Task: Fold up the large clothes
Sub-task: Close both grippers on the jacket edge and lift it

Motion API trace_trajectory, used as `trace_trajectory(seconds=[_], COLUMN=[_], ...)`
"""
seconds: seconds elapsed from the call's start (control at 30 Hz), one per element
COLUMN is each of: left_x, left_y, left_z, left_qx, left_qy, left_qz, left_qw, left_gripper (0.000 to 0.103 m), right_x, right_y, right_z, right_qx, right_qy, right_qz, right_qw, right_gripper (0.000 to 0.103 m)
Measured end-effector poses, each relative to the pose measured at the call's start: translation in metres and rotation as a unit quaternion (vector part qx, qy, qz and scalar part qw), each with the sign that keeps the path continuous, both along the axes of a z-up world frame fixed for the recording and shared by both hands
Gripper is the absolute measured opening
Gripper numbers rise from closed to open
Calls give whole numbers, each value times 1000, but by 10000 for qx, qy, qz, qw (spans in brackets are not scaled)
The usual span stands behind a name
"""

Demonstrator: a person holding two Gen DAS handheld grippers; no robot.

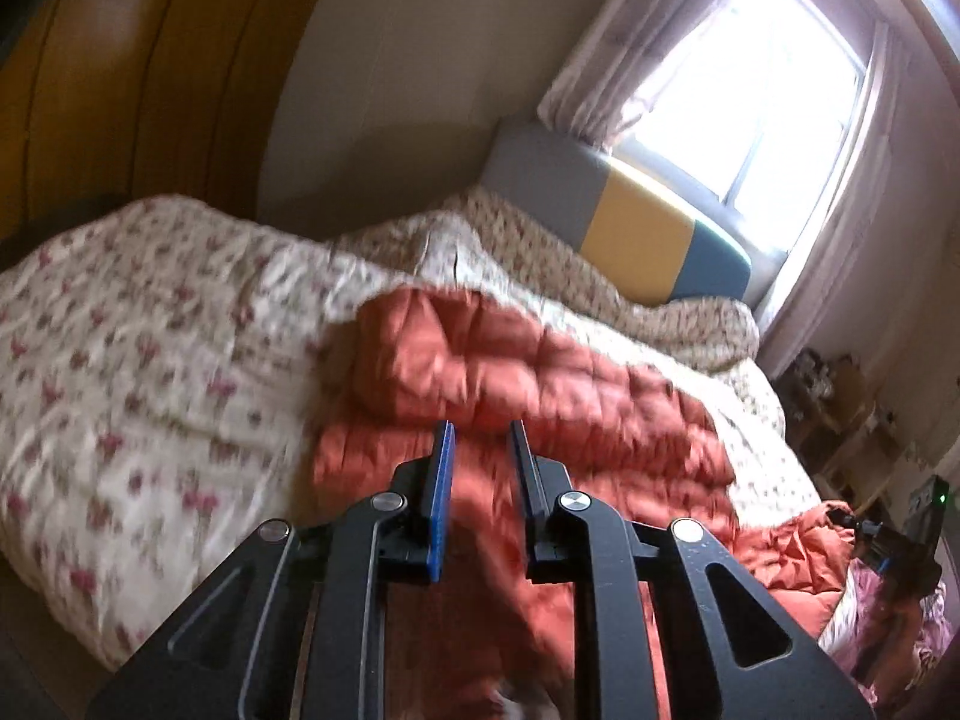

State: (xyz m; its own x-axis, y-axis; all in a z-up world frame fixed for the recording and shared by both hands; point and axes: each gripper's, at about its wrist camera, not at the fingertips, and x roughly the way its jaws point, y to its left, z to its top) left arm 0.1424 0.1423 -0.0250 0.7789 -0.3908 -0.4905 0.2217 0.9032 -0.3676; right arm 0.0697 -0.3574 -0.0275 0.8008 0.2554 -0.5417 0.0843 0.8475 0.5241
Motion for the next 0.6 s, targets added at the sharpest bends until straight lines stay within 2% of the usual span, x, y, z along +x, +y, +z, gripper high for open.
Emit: trace_trajectory(seconds=[0.13, 0.23, 0.47, 0.57, 0.6], left_x=[36, 50, 35, 20, 13], left_y=[-10, -10, 13, 34, 43], left_z=[6, -3, -30, -45, -53], left_qx=[241, 209, 147, -45, -134], left_qy=[-4, 143, 404, 746, 979], left_qz=[22, -14, 145, 213, 220], left_qw=[9997, 9997, 9990, 9970, 9949], left_gripper=[18, 18, 18, 18, 18], right_x=[40, 64, 103, 109, 111], right_y=[-6, -4, 3, 1, 1], right_z=[2, 0, -17, -23, -25], right_qx=[-26, -72, -262, -248, -274], right_qy=[-14, 56, 194, 239, 240], right_qz=[-52, -97, -237, -290, -301], right_qw=[10000, 9999, 9992, 9990, 9989], right_gripper=[11, 11, 10, 10, 10])
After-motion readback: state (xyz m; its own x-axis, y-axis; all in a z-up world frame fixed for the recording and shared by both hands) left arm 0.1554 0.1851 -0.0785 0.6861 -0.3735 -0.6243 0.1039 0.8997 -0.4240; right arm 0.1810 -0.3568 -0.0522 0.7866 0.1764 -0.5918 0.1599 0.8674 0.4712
